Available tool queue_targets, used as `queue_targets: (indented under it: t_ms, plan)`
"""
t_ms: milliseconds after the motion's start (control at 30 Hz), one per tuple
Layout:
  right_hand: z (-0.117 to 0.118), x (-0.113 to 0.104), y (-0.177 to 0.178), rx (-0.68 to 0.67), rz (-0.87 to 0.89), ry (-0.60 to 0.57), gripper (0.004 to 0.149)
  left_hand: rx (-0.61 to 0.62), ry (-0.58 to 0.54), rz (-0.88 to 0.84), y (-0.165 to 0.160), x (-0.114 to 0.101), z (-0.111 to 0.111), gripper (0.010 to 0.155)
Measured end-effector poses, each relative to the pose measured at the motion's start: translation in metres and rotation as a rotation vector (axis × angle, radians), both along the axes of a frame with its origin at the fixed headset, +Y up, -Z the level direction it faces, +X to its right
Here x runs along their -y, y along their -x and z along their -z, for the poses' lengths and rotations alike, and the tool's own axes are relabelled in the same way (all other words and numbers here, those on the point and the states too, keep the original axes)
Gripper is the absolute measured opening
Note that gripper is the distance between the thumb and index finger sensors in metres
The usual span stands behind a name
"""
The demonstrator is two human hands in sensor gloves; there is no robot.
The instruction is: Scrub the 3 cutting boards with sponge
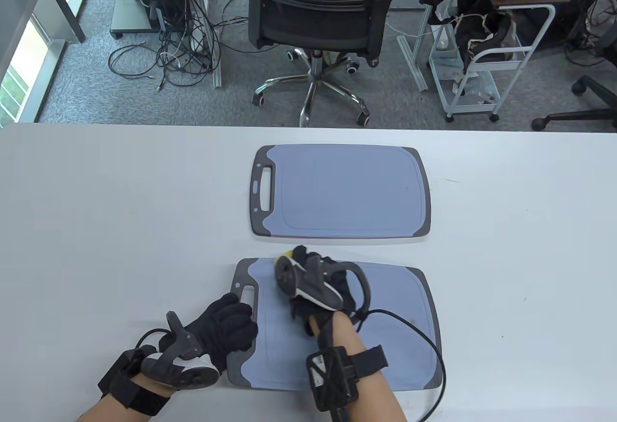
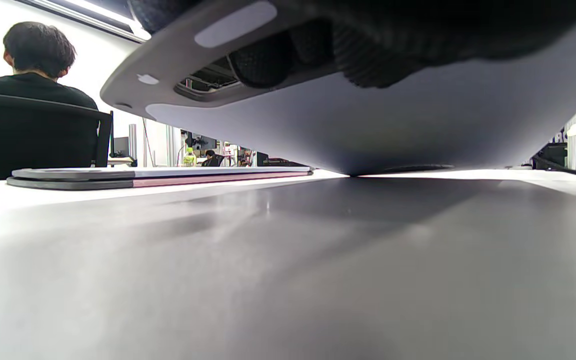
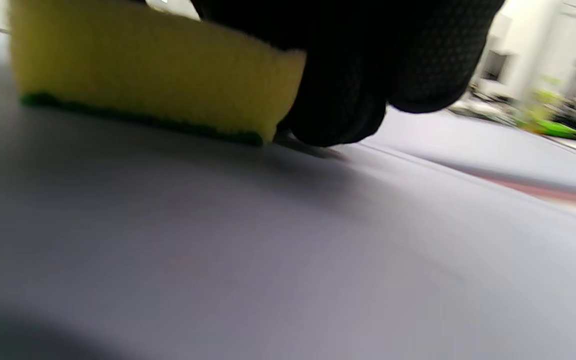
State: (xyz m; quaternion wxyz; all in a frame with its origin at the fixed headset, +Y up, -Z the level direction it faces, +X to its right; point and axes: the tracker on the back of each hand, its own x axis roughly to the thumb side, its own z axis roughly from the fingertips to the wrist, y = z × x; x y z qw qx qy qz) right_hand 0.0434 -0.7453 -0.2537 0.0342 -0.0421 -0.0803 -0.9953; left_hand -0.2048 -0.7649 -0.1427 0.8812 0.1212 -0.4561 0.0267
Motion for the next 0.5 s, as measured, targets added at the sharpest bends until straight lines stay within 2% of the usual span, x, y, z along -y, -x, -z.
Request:
queue_targets:
  t_ms: [33,67,167,233,267,367,400,433,467,500]
  plan:
    - [0.0,0.004,-0.023,0.062,-0.012,0.033,0.073,0.0,0.0,0.001,0.0,0.0,0.0,0.044]
    - [-0.003,0.009,-0.063,0.179,-0.014,0.066,0.073,0.002,0.001,0.003,-0.001,0.0,0.0,0.044]
    - [-0.019,0.018,-0.144,0.441,0.017,0.008,0.072,0.004,0.003,0.007,-0.001,0.0,0.0,0.045]
    - [-0.029,0.022,-0.175,0.565,0.014,0.09,0.072,0.009,0.008,0.011,-0.002,0.0,0.001,0.046]
    - [-0.032,0.024,-0.182,0.596,0.031,0.078,0.072,0.009,0.011,0.011,-0.002,0.0,0.001,0.046]
    - [-0.029,0.024,-0.166,0.538,0.024,0.032,0.072,0.007,0.008,0.017,-0.003,0.0,0.001,0.045]
    - [-0.027,0.021,-0.148,0.455,-0.04,0.005,0.072,0.006,0.006,0.018,-0.003,0.0,0.001,0.045]
    - [-0.024,0.018,-0.124,0.31,-0.01,0.012,0.072,0.006,0.007,0.02,-0.003,0.0,0.001,0.045]
    - [-0.025,0.015,-0.104,0.259,0.013,-0.012,0.072,0.004,0.007,0.023,-0.003,0.0,0.001,0.045]
    - [-0.027,0.01,-0.069,0.13,0.059,-0.026,0.072,0.004,0.01,0.023,-0.003,0.0,0.001,0.045]
